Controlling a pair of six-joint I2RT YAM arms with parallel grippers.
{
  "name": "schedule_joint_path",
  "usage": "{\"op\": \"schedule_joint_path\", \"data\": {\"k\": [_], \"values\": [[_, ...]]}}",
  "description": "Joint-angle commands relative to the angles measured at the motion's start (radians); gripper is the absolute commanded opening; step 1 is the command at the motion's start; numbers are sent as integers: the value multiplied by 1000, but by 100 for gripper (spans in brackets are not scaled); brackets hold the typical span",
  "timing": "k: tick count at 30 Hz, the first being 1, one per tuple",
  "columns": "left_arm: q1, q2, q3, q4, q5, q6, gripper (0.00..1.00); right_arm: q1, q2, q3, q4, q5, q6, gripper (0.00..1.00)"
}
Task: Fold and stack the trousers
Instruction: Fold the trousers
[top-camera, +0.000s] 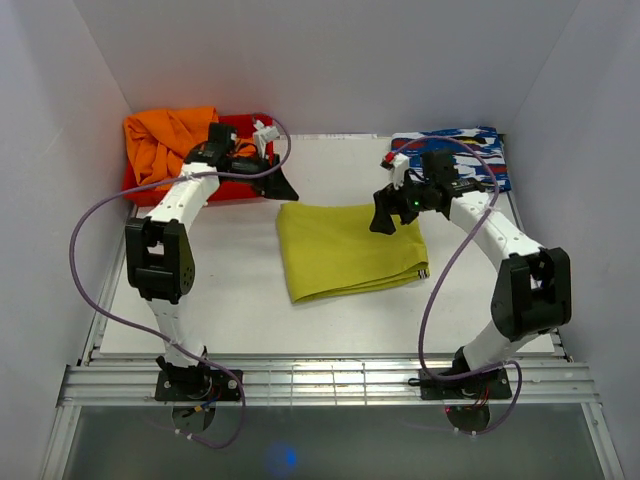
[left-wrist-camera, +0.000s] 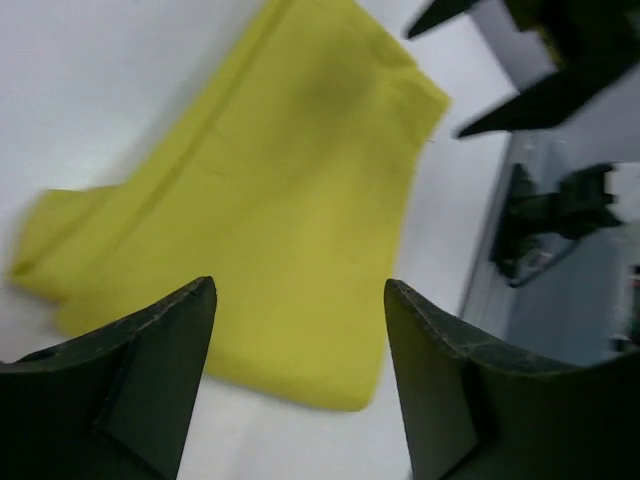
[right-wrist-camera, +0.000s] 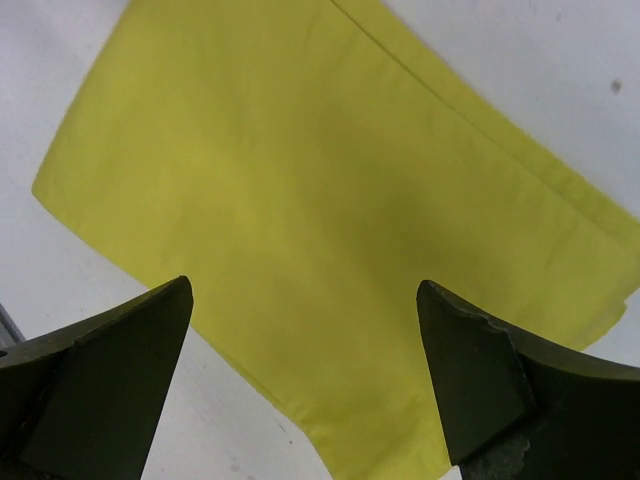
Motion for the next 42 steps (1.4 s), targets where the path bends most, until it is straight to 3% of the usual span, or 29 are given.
{"op": "schedule_joint_path", "data": {"k": [1, 4, 5, 7, 10, 13, 17, 19, 20, 22, 25, 28, 30, 31, 32, 33, 37, 42], "values": [[-99, -22, -198, 212, 213, -284, 72, -106, 79, -49, -81, -219, 45, 95], [-125, -21, -403, 391, 318, -466, 57, -154, 151, -102, -78, -306, 41, 86], [-126, -15, -519, 510, 341, -523, 50, -163, 174, -162, -69, -314, 41, 79], [-125, 5, -608, 592, 358, -628, 48, -191, 196, -230, -45, -341, 44, 74], [-96, 76, -672, 556, 318, -597, 44, -199, 234, -323, -41, -363, 48, 67], [-22, 130, -692, 518, 219, -554, 41, -199, 242, -386, 7, -371, 102, 66], [55, 199, -549, 292, 140, -346, 41, -199, 271, -388, 11, -386, 142, 61], [59, 210, -422, 185, 134, -237, 48, -199, 253, -357, -21, -378, 145, 62], [58, 199, -394, 103, 140, -133, 51, -199, 215, -339, -43, -363, 134, 63], [56, 136, -355, 12, 145, -64, 59, -202, 141, -269, -90, -337, 125, 65], [56, 55, -347, -56, 107, 26, 67, -228, 20, -206, -149, -242, 145, 74], [43, -92, -373, -23, -20, 67, 83, -271, -84, -228, -170, -139, 186, 78], [-18, -235, -401, 46, -188, 133, 93, -297, -130, -264, -169, -90, 244, 81], [-48, -282, -422, 144, -249, 154, 96, -312, -167, -284, -167, -75, 264, 93], [-80, -322, -465, 181, -341, 179, 98, -312, -181, -328, -167, -52, 286, 95], [-152, -376, -482, 212, -383, 240, 98, -312, -192, -356, -163, -47, 320, 91], [-344, -383, -537, 301, -513, 376, 98, -367, -220, -484, -117, -88, 387, 90], [-619, -326, -597, 494, -673, 365, 98, -468, -209, -486, -101, -133, 430, 90]]}}
